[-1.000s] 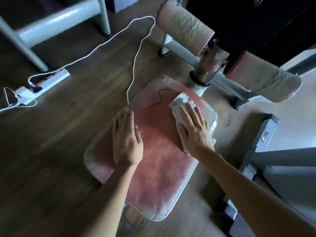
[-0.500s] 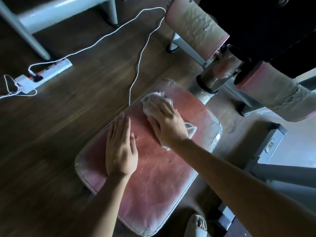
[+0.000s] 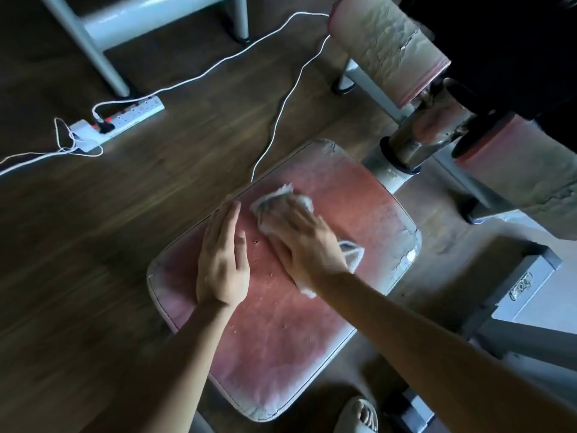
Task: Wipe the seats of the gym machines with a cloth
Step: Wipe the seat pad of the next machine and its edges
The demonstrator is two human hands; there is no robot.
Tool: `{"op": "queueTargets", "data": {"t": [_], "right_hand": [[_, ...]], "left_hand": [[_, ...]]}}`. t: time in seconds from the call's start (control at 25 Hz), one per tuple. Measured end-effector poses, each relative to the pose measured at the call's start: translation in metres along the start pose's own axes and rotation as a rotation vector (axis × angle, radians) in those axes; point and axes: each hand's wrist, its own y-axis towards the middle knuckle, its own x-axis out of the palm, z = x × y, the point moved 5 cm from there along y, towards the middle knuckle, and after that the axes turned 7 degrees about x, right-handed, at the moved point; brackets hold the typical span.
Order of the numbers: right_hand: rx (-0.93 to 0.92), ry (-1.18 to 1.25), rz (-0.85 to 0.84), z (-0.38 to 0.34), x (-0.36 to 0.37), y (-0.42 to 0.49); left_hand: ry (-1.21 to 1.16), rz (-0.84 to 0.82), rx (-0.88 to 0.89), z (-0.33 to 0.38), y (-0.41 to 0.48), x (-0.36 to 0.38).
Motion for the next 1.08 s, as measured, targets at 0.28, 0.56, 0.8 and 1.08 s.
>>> {"op": "queueTargets", "data": {"t": [0.28, 0.56, 0.8, 1.08], "right_hand": [[0.253, -0.064, 0.168, 0.016, -0.003, 0.062], [-0.133, -0.13, -0.086, 0.013, -0.006, -0.003], [0.307, -0.176, 0.132, 0.068, -0.034, 0.043], [0.096, -0.14, 0.032, 0.069, -0.025, 0.059]], "left_hand": [[0.29, -0.061, 0.131, -0.021, -0.019, -0.037], [0.262, -0.025, 0.122, -0.028, -0.024, -0.042], [0.308, -0.033, -0.07, -0.009, -0.01, -0.014], [0.206, 0.08, -0.213, 0.002, 0.007, 0.009]]}}
